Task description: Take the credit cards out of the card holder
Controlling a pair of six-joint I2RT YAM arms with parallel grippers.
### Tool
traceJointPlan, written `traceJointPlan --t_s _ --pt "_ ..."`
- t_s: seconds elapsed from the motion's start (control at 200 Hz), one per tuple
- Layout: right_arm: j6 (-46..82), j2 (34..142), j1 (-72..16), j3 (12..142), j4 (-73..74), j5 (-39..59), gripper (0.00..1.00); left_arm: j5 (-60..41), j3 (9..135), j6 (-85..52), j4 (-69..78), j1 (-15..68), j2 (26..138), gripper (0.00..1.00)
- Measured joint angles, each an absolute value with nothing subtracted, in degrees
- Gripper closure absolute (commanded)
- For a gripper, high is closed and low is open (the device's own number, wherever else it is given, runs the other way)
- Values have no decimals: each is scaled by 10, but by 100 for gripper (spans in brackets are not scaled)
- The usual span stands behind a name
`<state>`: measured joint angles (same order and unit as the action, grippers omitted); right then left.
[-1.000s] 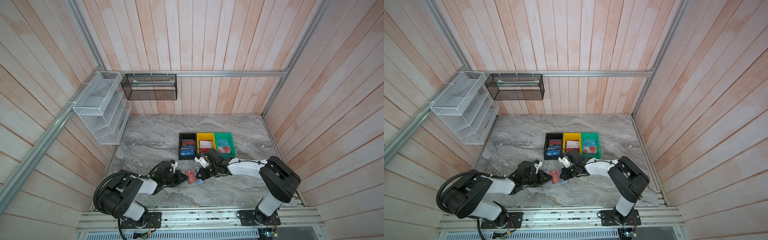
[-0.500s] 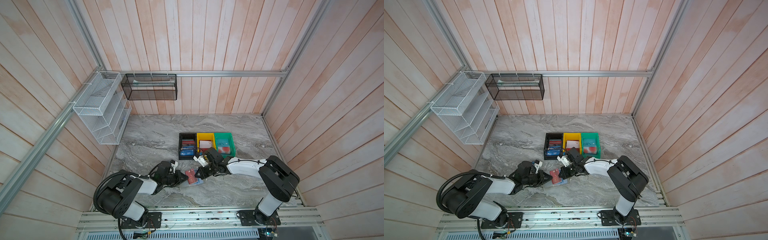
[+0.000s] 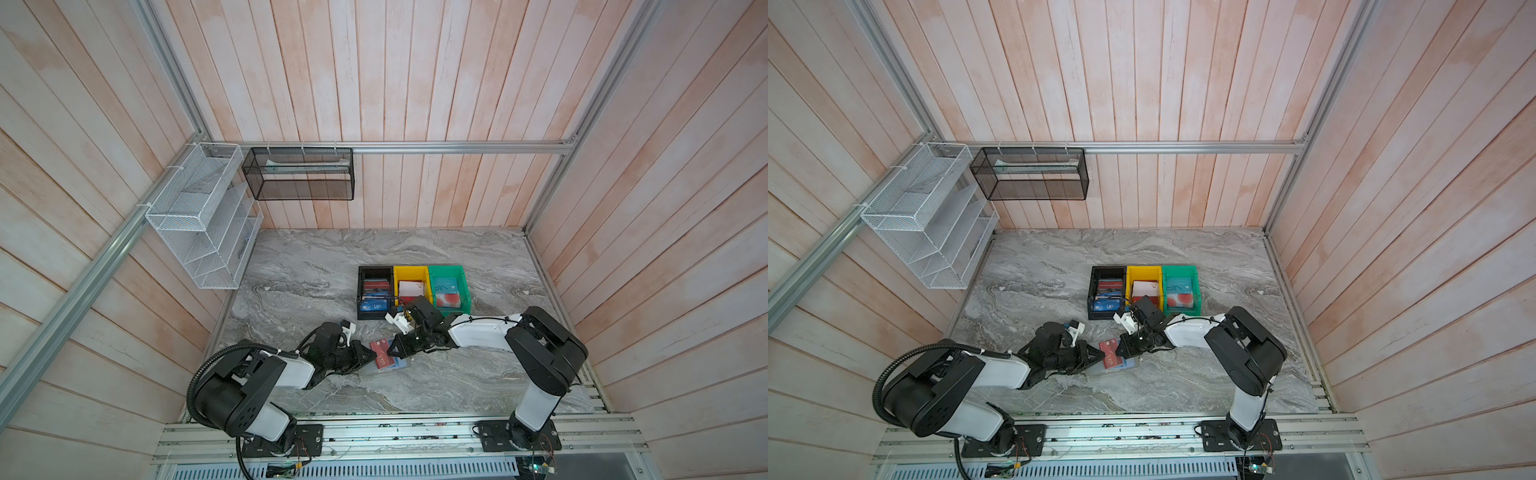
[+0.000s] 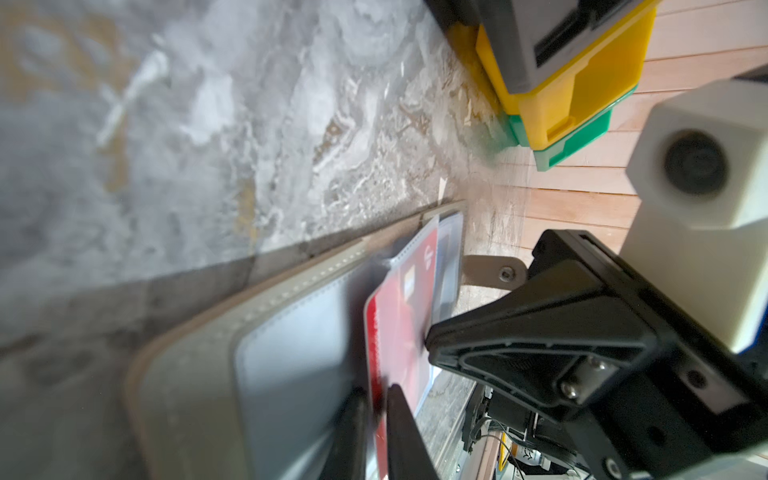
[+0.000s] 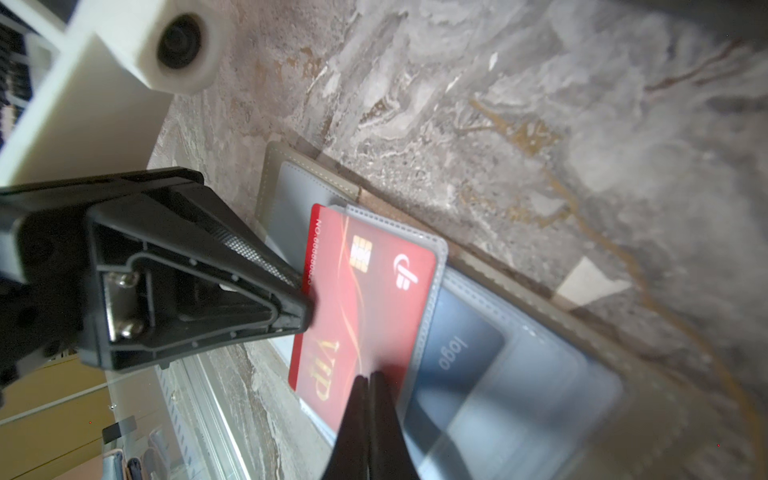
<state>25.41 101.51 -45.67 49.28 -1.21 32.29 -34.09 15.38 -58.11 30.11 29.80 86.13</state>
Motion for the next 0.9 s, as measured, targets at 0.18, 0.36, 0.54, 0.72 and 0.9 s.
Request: traceJointPlan --t_s 0.18,0.36,0.54,0.72,0.9 --pt "262 1015 -450 484 1 332 100 -341 141 -581 306 298 850 85" --pt "269 1015 -445 477 12 340 100 -340 131 -581 307 297 840 86" --pt "270 1015 -444 472 20 344 100 -342 131 -582 317 296 848 86" --pt "271 1015 -442 469 27 347 100 -345 131 -587 345 296 866 86" --pt "273 1015 -442 466 32 349 100 -345 131 -590 350 296 870 91"
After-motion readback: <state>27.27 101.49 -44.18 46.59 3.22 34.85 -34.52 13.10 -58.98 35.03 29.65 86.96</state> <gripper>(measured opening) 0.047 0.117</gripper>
